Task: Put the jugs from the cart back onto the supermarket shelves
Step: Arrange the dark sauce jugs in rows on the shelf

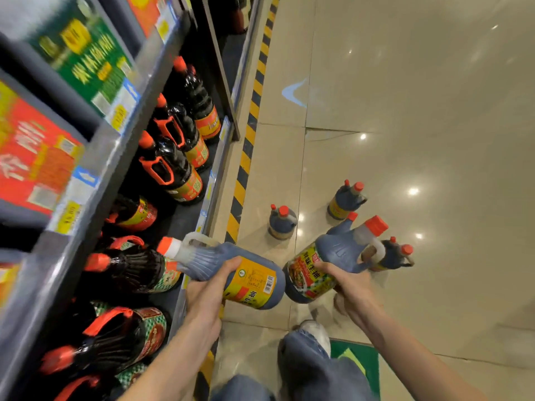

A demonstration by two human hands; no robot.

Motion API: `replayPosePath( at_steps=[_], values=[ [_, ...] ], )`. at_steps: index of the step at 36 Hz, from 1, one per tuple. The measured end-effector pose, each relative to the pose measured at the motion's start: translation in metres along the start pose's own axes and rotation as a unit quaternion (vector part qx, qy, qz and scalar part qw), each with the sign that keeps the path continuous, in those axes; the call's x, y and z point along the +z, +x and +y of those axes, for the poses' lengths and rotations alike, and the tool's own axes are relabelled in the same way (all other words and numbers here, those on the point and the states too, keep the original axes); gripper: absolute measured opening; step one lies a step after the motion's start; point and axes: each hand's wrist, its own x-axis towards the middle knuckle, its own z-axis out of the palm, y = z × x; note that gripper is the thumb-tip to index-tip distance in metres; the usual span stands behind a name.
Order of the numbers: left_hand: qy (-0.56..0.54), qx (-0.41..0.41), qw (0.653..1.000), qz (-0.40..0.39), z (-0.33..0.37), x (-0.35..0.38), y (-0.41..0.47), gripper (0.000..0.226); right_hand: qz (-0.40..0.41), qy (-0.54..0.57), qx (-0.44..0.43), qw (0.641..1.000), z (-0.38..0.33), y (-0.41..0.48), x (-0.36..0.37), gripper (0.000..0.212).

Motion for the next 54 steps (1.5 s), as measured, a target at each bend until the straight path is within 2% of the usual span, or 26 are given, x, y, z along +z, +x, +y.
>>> replayPosePath(
  at_steps=[3,6,7,10,14,17,19,22,24,27,31,38,42,44,51,54],
  values=[
    [-0.001,0.013,1.000,0.000,0.039,-0.002,-0.046,0.030,-0.006,-0.015,-0.004,1.000,-0.053,-0.040,0.004,0.094],
    [-0.006,0.025,1.000,0.003,0.082,-0.006,-0.096,0.048,-0.022,-0.034,-0.015,0.999,-0.105,-0.076,0.005,0.067],
    [-0.013,0.030,0.999,0.005,0.097,-0.007,-0.113,0.051,-0.025,-0.039,-0.017,0.999,-0.123,-0.089,0.006,0.066],
    [-0.036,0.050,0.998,0.004,0.142,-0.010,-0.157,0.053,-0.045,-0.058,-0.030,0.997,-0.177,-0.124,0.014,0.081],
    [-0.052,0.099,0.994,-0.007,0.200,-0.014,-0.211,0.045,-0.070,-0.080,-0.063,0.992,-0.243,-0.160,0.028,0.066],
    [-0.059,0.132,0.989,0.000,0.238,-0.023,-0.245,0.053,-0.092,-0.100,-0.091,0.987,-0.284,-0.188,0.041,0.080],
    [-0.066,0.154,0.986,0.011,0.262,-0.031,-0.265,0.055,-0.105,-0.097,-0.109,0.984,-0.305,-0.208,0.049,0.075],
    [-0.080,0.181,0.980,0.018,0.294,-0.044,-0.293,0.049,-0.118,-0.100,-0.135,0.979,-0.335,-0.240,0.063,0.079],
    [-0.089,0.195,0.977,0.013,0.310,-0.054,-0.309,0.052,-0.136,-0.103,-0.152,0.974,-0.351,-0.260,0.072,0.068],
    [-0.101,0.207,0.973,0.009,0.328,-0.072,-0.334,0.057,-0.152,-0.096,-0.174,0.968,-0.366,-0.288,0.080,0.050],
    [-0.109,0.243,0.964,0.016,0.344,-0.102,-0.371,0.050,-0.161,-0.084,-0.196,0.964,-0.377,-0.326,0.090,0.042],
    [-0.151,0.294,0.943,0.020,0.357,-0.167,-0.430,0.058,-0.209,-0.073,-0.234,0.947,-0.382,-0.401,0.110,0.055],
    [-0.181,0.313,0.932,0.031,0.359,-0.206,-0.465,0.049,-0.240,-0.068,-0.249,0.936,-0.380,-0.442,0.127,0.065],
    [-0.200,0.323,0.924,0.038,0.358,-0.225,-0.483,0.048,-0.262,-0.057,-0.257,0.928,-0.379,-0.463,0.137,0.063],
    [-0.245,0.385,0.885,0.090,0.356,-0.290,-0.540,0.062,-0.376,-0.034,-0.275,0.884,-0.382,-0.534,0.170,0.044],
    [-0.262,0.405,0.867,0.125,0.357,-0.313,-0.559,0.101,-0.413,-0.025,-0.274,0.868,-0.385,-0.560,0.186,0.035]
  ],
)
